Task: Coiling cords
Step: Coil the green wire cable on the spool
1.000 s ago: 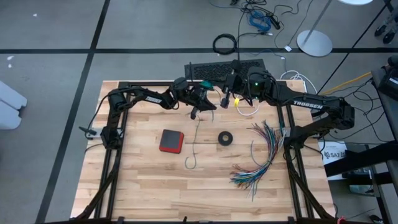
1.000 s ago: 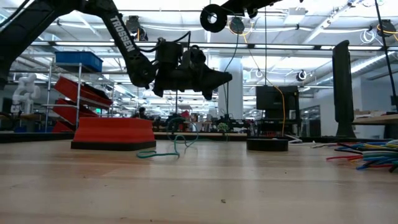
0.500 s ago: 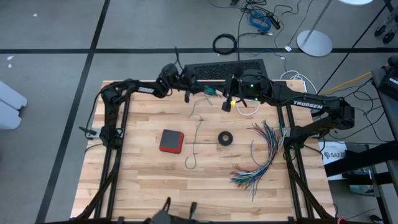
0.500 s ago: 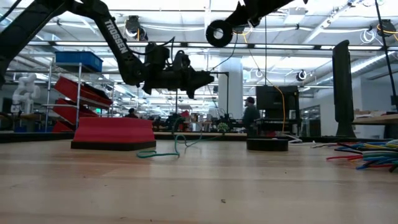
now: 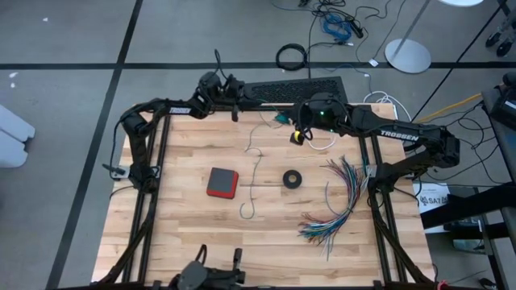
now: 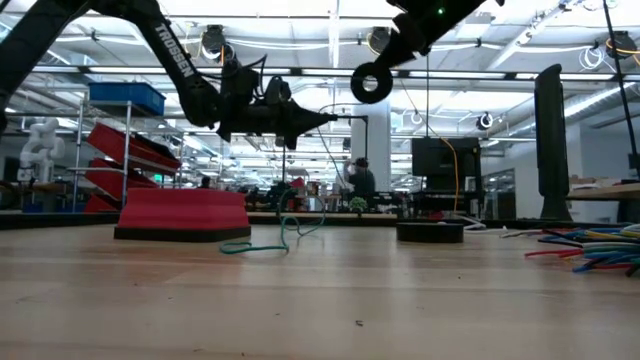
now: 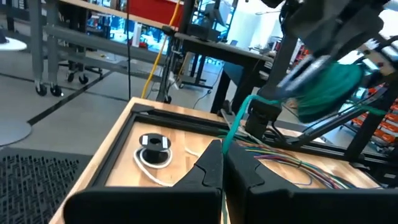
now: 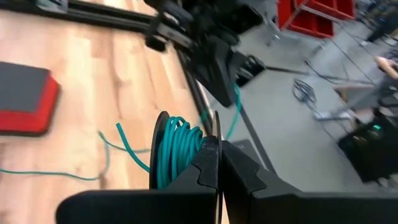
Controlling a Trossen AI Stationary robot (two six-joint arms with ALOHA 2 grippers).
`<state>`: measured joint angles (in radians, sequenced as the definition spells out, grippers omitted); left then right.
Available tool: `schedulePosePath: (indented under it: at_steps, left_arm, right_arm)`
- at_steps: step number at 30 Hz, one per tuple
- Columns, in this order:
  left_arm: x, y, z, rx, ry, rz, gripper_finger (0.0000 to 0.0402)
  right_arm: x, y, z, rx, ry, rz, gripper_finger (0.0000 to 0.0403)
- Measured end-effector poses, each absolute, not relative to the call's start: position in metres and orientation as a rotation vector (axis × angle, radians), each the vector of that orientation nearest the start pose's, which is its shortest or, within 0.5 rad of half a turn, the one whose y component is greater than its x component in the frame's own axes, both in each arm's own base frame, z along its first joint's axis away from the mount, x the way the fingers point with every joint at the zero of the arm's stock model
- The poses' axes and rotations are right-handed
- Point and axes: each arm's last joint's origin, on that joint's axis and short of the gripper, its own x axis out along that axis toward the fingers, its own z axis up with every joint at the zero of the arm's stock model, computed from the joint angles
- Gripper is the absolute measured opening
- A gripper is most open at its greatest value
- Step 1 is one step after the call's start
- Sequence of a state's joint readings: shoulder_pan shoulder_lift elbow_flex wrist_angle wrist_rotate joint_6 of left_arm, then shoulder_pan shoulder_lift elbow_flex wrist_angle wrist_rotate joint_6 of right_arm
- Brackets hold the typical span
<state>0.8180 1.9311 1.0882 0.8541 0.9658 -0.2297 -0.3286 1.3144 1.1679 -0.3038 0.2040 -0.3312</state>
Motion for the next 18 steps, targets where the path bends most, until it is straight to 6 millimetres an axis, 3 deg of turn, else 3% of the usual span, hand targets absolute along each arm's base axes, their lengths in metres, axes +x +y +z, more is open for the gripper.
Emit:
schedulePosePath:
  at_steps: [11,18]
  left_arm:
    - [0.290,0.282,0.210,-0.241,0.024,-0.135,0.0000]
    - [0.293,0.273,0.223,-0.278,0.019,-0.157,0.0000]
  right_arm:
    - [0.268,-0.103,0.334,-0.310,0.635,-0.514,0.0000]
    - [0.281,-0.114,0.314,-0.312,0.715,-0.554,0.0000]
